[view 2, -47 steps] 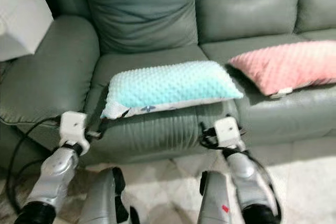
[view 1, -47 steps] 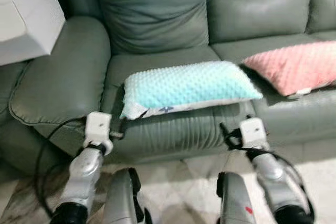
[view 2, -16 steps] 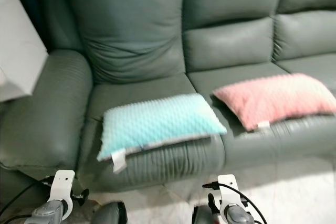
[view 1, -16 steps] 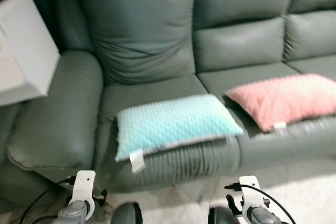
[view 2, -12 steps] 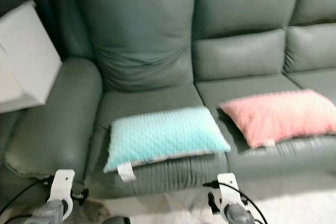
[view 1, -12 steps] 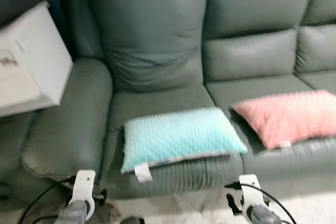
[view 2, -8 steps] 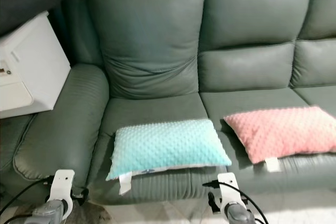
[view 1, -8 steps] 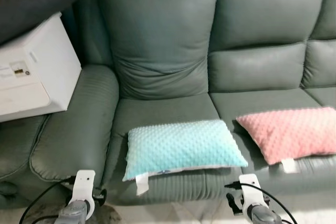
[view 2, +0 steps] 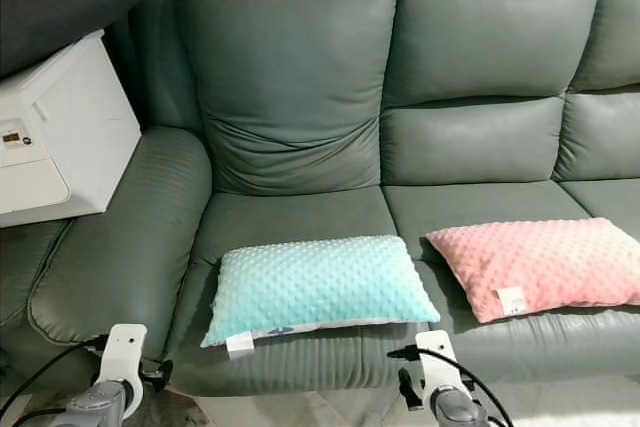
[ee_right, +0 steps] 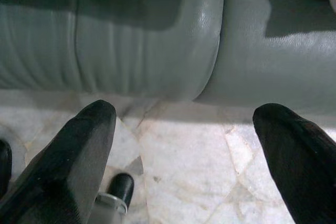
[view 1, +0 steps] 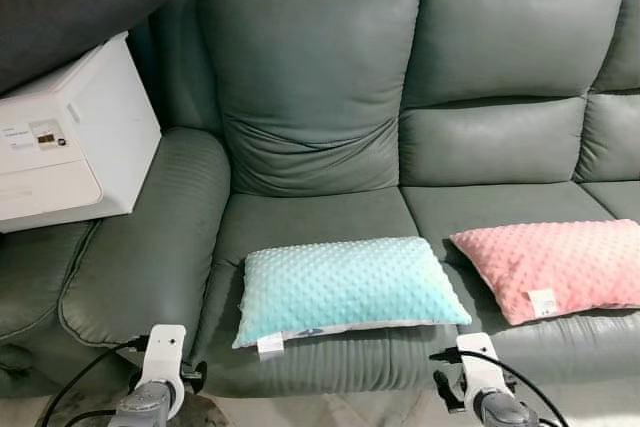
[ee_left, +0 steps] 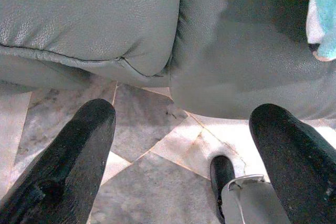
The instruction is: Move the pillow to the sofa
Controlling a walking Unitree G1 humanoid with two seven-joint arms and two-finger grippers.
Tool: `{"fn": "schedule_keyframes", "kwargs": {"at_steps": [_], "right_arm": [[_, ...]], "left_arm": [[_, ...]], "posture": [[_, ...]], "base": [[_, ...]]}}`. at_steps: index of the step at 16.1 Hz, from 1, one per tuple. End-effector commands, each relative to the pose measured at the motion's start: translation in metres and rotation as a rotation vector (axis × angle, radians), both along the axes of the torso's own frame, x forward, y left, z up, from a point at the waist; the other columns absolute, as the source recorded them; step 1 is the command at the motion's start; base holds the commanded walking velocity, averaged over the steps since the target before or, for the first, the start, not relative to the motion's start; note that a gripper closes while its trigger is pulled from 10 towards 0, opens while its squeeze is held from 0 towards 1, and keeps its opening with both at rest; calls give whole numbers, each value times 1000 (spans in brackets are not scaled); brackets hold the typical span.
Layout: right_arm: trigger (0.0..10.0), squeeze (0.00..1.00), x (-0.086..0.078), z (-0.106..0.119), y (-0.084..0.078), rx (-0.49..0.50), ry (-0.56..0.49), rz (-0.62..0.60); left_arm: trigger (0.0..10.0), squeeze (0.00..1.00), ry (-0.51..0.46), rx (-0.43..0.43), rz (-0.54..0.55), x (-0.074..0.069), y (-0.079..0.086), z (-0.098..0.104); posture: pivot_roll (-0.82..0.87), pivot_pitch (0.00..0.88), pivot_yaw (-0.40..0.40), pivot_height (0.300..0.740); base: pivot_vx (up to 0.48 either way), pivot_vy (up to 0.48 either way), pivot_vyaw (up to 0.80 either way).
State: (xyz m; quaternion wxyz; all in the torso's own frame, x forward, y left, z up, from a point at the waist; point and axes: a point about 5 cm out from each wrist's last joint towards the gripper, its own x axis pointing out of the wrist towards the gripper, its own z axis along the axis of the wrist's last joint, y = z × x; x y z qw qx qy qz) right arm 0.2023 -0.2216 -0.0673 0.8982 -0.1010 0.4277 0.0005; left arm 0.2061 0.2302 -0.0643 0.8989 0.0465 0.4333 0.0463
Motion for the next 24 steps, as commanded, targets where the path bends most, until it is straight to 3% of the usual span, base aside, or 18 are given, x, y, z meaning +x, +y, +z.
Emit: {"fn": "schedule_keyframes", "kwargs": {"at_steps": [1,6,21,24], "right_arm": [[10000,0,-5,-4,4,7,30,20],[10000,0,-6,-7,15,12,39,31],[10000,0,-2,-4,11,-19,50,68],[10000,0,-2,-4,11,-21,50,68]], "left_arm": [[10000,0,13,11,13,-3,3,-1],[10000,0,-4,8,6,0,1,0],[10000,0,7,5,18,-2,-6,-3],[10000,0,15,12,12,-5,-5,-4]], "posture": [[-171,0,27,740],[-174,0,19,740],[-183,0,10,740],[-185,0,12,740]], "base": [[0,0,0],[0,0,0],[0,0,0],[-379,0,0]]}}
